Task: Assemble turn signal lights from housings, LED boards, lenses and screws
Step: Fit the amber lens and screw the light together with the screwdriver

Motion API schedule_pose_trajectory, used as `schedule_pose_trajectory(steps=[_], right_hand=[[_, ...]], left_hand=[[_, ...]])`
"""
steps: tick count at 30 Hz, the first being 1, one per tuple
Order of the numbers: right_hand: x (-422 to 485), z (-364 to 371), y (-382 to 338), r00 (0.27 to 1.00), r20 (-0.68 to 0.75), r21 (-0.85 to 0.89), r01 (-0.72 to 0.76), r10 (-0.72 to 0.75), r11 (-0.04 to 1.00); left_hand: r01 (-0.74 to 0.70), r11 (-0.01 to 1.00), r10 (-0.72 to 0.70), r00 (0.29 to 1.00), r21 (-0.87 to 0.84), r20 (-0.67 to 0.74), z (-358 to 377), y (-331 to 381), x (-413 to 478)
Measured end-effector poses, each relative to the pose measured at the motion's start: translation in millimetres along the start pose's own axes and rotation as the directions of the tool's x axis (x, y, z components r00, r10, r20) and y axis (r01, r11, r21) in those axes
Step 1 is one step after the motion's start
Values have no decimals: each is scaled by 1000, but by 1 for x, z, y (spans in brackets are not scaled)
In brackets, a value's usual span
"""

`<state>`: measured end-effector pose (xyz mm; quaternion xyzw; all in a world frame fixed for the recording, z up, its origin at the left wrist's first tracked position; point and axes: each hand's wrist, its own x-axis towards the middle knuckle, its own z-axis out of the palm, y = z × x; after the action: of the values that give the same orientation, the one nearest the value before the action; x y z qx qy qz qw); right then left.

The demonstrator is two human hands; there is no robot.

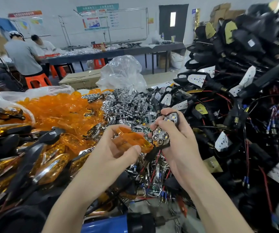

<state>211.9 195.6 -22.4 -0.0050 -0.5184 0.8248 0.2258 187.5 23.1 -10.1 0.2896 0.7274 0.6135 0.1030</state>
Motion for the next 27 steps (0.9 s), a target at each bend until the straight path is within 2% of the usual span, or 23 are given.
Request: schedule_pose_trajectory(steps=[10,22,27], right_hand=[[-4,4,-4,1000,0,-83,3,-3,997],[-8,6,-10,995,96,-91,23,-14,996],[-10,9,-11,996,86,-124,33,-22,992]], left_hand=[[-78,994,79,997,79,-7,7,10,2],[-130,969,139,990,208,-29,16,23,2],[-137,969,144,989,205,-17,19,22,2]])
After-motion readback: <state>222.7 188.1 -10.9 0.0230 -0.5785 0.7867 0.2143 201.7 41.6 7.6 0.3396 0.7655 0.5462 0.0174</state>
